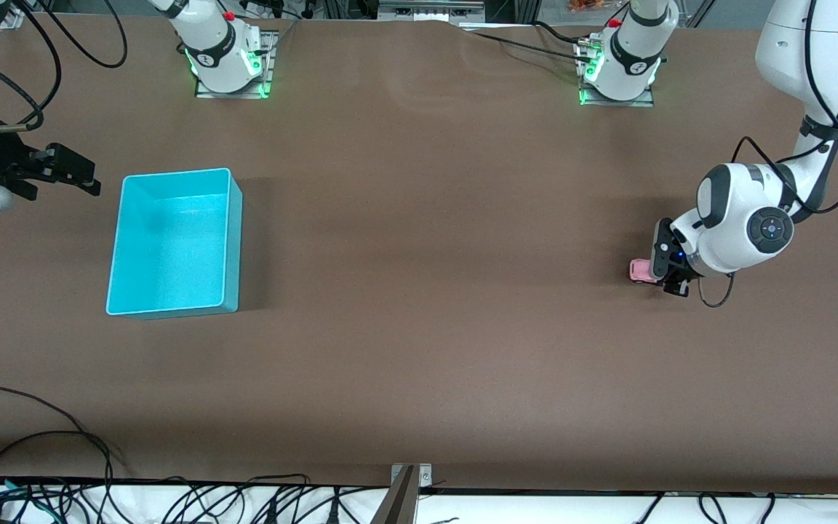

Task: Wind and store pink jeep toy

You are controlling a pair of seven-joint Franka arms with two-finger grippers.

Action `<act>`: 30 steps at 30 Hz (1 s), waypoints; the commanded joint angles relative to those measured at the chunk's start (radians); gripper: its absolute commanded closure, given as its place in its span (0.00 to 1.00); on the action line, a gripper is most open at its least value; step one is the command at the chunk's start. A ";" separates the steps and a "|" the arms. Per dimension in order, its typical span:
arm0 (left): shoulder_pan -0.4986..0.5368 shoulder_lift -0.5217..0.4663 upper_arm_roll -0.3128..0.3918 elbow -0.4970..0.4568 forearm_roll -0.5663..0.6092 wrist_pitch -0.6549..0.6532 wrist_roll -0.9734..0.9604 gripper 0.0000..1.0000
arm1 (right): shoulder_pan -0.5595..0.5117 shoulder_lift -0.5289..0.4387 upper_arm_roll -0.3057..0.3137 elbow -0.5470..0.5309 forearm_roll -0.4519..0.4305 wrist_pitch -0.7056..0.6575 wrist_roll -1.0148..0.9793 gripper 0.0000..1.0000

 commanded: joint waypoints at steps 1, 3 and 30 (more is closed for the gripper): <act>-0.002 -0.009 0.003 -0.009 0.027 0.002 0.011 0.94 | -0.001 0.009 -0.002 0.033 0.009 -0.028 0.002 0.00; 0.004 0.009 0.003 -0.009 0.027 0.002 0.008 0.94 | -0.001 0.009 -0.002 0.033 0.009 -0.028 0.002 0.00; 0.298 0.181 0.015 0.143 0.066 -0.006 0.264 0.94 | -0.001 0.009 -0.002 0.033 0.009 -0.026 0.002 0.00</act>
